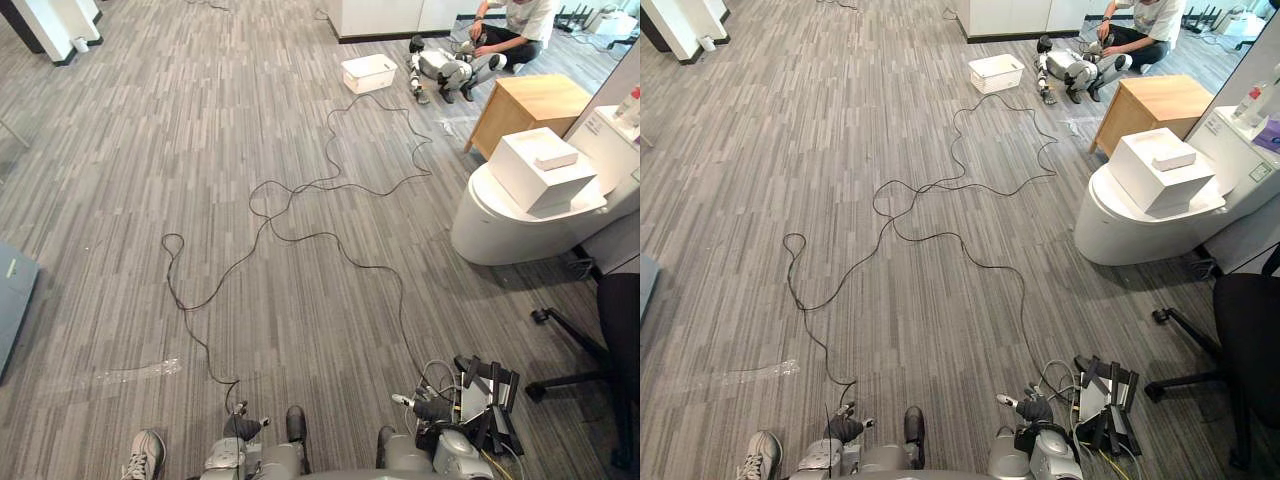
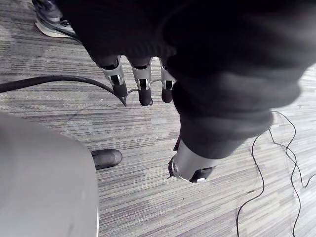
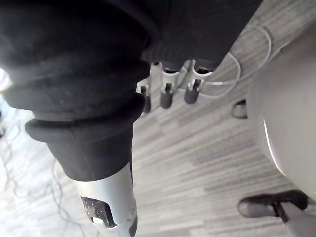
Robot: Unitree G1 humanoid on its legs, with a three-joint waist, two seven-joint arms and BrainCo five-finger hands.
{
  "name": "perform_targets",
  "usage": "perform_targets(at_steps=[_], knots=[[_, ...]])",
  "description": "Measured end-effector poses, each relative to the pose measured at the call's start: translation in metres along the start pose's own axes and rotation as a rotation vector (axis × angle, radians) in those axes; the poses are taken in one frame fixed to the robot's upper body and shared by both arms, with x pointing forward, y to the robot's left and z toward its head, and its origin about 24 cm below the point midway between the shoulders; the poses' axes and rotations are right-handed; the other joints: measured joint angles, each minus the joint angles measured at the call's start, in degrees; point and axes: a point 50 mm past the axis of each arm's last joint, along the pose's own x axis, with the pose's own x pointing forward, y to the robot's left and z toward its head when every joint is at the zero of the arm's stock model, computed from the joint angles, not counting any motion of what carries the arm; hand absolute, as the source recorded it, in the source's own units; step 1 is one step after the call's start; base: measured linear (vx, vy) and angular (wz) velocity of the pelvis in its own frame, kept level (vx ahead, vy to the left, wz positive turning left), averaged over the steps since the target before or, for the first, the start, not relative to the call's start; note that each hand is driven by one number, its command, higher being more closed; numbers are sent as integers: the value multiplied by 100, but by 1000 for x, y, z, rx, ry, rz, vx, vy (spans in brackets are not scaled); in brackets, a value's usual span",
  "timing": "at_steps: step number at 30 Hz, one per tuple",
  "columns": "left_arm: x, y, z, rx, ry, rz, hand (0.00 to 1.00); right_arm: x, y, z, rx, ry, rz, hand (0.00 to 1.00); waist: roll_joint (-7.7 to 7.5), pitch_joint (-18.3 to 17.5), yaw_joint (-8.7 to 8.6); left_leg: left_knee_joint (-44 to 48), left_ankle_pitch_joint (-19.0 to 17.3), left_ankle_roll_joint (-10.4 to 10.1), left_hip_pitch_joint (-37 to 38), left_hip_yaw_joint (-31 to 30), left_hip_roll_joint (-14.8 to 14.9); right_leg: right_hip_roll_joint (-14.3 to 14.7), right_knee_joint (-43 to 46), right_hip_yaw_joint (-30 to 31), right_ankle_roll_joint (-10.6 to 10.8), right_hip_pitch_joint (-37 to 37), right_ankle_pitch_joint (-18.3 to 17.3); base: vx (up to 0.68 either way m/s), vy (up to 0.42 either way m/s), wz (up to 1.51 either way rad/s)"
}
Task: Organize washtable
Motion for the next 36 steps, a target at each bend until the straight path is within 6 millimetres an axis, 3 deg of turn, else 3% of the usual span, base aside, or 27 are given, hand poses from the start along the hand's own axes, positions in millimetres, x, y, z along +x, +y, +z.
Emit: perform_targets(at_steps=[3,6,8,11,18,19,24,27,30,32,33,34,35,36], knots=[[0,1,-1,2,2,2,0,-2,1,-2,-19,1,9,0,-5,-59,2,-2,1,0,18,0,-15,41,-240,71,33,162,7,102,32,6],[0,4,0,11,-1,-3,0,-3,4,-7,-24,15,18,0,-121,-135,13,-2,1,1,22,-19,-55,30,-420,159,69,289,24,155,19,15],[1,6,1,24,-3,-4,0,-4,5,-11,-39,30,22,0,-225,-207,20,-1,39,58,23,-83,-178,-31,-531,136,212,401,120,195,15,22],[1,6,0,58,-2,-11,0,-2,9,-12,-87,42,41,0,-278,-242,12,30,18,112,23,-187,-218,-45,-555,118,272,510,174,264,-1,19],[1,4,-1,90,2,-28,0,-2,11,-13,-149,49,57,0,-234,-309,4,43,9,104,174,-171,28,234,-266,136,-59,541,599,148,-5,12],[-2,-1,-11,132,44,-50,0,-4,0,-18,-219,63,50,0,-76,-544,-170,-6,8,-27,-103,138,59,253,-765,3,13,454,163,56,-14,7],[-1,0,-10,134,41,-48,0,-5,-2,-21,-218,74,44,0,-137,-556,-155,-2,132,18,-141,133,18,255,-881,-13,70,565,238,96,-13,5],[0,3,-7,131,33,-41,0,-4,-1,-22,-223,86,47,0,-185,-558,-89,43,143,30,-170,153,0,239,-994,-69,98,600,358,133,11,5],[0,6,-5,99,23,-26,0,-3,6,-23,-253,92,79,0,-191,-554,100,47,141,28,-124,256,75,233,-1258,-394,126,757,637,40,5,-3],[0,7,-3,64,17,-16,0,-2,10,-21,-272,94,108,0,-173,-538,203,75,95,36,-81,386,92,217,-1031,-565,125,658,658,-28,15,-21],[0,4,-1,35,9,-17,0,-1,13,-17,-283,85,119,0,-47,-408,247,386,-215,134,-91,478,145,219,-545,-620,144,513,642,-66,64,-36],[1,4,2,15,-6,-14,0,1,12,-13,-296,74,118,0,-16,-244,321,801,-596,230,-109,491,195,74,284,-632,190,279,459,-138,85,-34],[1,4,3,0,-13,-11,0,2,11,-9,-300,59,116,0,-5,-167,329,961,-715,262,-108,515,171,-53,833,-632,141,116,368,-148,123,-14],[0,7,2,-8,-12,-3,0,2,12,-2,-303,29,118,0,-53,-125,298,995,-813,369,28,477,1,-337,2038,-618,-75,-332,350,-104,122,17]])
